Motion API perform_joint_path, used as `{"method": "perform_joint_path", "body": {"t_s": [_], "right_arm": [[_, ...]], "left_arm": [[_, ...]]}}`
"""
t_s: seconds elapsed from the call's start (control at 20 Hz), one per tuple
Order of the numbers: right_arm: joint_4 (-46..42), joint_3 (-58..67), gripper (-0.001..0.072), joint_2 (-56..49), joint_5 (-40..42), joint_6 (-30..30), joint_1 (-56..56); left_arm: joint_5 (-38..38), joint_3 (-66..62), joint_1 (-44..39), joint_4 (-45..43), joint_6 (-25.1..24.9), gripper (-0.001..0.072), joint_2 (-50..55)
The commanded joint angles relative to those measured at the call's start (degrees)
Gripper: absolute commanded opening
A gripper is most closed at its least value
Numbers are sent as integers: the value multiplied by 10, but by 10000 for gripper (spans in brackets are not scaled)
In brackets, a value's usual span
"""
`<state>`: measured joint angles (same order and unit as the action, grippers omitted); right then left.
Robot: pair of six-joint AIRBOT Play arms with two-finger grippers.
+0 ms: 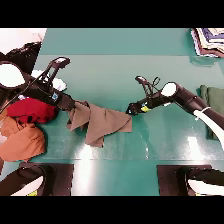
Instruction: Fold the shirts.
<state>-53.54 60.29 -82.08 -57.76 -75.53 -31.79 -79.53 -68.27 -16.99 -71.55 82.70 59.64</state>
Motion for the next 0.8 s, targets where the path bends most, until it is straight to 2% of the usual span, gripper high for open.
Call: {"method": "perform_joint_path", "body": {"t_s": [0.0,0.1,0.15,0.2,0.25,0.35,0.55,0.75], "right_arm": [[-17,4,433,-18,-18,0,-9],[-16,4,428,-41,-21,3,-32],[-16,5,337,-51,-14,10,-42],[-18,5,70,-54,-1,15,-48],[-22,5,17,-51,13,16,-49],[-38,15,16,-24,19,13,-30],[-162,108,16,86,-67,-11,81],[-170,228,15,189,-106,-11,231]], "left_arm": [[12,0,0,0,-1,27,0],[15,0,0,0,-1,27,0],[13,0,0,0,-1,27,0],[13,0,0,0,-1,27,0],[10,0,0,0,-1,27,0],[6,-1,0,-24,-1,27,-7],[-32,-47,0,-156,14,26,-43],[-44,-104,0,-217,16,26,-78]]}}
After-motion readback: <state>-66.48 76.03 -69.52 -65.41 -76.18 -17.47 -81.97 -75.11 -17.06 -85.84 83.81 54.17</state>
